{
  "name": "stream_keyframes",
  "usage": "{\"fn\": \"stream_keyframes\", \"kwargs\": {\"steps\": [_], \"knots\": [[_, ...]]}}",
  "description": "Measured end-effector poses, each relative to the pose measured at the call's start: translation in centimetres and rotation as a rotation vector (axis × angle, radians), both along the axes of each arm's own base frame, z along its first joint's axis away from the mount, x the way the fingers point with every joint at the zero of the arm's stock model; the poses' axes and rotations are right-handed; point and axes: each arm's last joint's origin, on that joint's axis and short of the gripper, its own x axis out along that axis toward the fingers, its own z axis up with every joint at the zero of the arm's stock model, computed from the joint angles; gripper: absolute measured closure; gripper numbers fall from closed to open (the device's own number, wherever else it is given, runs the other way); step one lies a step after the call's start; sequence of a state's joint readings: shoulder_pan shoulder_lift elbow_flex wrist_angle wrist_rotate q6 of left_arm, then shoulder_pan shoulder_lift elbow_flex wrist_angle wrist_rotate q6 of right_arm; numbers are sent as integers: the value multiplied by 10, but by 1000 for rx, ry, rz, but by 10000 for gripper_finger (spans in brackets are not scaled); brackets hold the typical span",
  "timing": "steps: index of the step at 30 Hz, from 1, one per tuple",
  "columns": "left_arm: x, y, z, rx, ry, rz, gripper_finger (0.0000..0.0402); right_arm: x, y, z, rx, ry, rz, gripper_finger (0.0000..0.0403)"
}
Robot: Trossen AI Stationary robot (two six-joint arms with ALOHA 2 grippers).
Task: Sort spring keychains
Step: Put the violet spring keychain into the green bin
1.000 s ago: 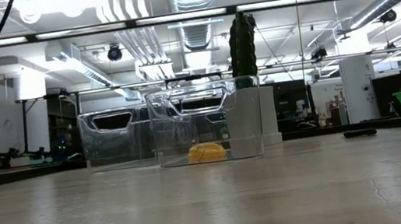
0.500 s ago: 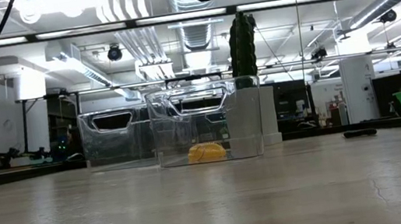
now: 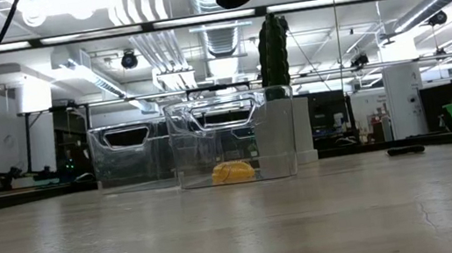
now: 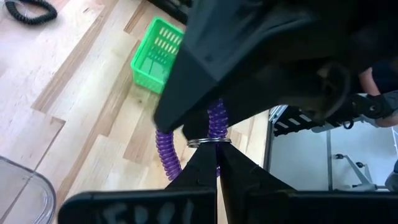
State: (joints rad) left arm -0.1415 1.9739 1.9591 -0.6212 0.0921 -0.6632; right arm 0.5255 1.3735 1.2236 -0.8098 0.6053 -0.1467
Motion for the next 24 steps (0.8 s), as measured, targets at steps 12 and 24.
{"fn": "stream_keyframes", "kwargs": {"steps": [12, 24], "knots": [[1, 0, -7, -28, 6, -3, 401, 0, 0, 0, -17, 7, 16, 382], [2, 0, -7, -33, 7, 0, 374, 0, -1, 0, -16, -8, -14, 390]]}}
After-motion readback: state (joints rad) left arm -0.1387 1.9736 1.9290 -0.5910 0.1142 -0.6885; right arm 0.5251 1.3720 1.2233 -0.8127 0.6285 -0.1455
